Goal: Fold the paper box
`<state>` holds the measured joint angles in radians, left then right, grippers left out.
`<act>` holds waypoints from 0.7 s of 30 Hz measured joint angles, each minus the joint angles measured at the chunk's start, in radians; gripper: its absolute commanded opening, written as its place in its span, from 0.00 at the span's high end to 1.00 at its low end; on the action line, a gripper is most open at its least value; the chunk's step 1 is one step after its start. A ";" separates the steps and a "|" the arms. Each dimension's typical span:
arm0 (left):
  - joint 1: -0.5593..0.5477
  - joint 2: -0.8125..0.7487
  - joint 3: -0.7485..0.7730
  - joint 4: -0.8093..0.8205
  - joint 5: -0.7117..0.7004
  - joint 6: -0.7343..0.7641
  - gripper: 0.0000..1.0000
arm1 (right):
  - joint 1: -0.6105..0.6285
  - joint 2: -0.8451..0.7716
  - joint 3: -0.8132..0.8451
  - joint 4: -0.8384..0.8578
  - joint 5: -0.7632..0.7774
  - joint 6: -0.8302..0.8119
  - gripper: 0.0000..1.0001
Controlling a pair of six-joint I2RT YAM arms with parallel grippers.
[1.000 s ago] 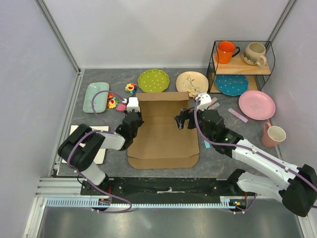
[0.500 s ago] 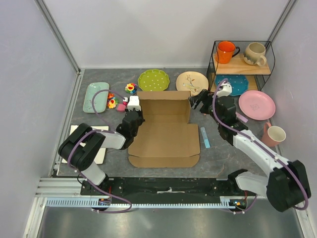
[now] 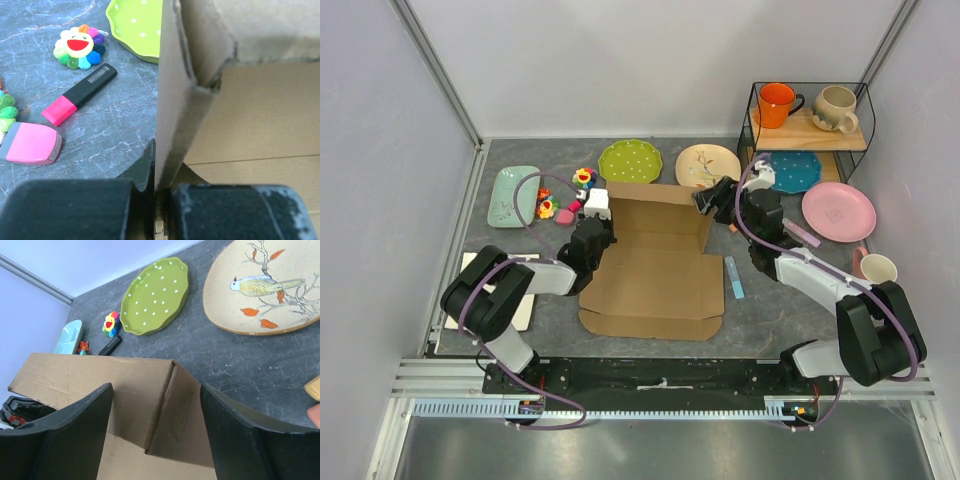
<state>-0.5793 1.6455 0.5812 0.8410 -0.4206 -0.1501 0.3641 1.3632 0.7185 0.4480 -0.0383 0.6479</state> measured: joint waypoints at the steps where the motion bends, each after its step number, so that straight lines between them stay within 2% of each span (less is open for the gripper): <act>1: 0.000 0.002 0.005 -0.010 0.004 0.003 0.89 | 0.000 0.003 -0.010 0.009 0.000 -0.001 0.27; 6: 0.000 0.003 0.030 -0.071 0.012 0.011 0.76 | 0.000 0.013 -0.069 0.101 0.001 0.010 0.37; 10: 0.000 0.002 0.035 -0.102 0.025 0.014 0.53 | 0.001 0.016 -0.101 0.163 0.001 0.011 0.41; 13: 0.000 -0.012 0.035 -0.142 0.040 0.013 0.45 | 0.000 0.021 -0.116 0.201 0.002 0.010 0.41; 21: 0.000 -0.164 0.034 -0.283 0.101 0.012 0.37 | 0.001 0.024 -0.140 0.249 0.012 0.011 0.42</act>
<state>-0.5793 1.4815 0.6151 0.5575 -0.3199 -0.1383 0.3649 1.3869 0.5785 0.6975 -0.0261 0.6586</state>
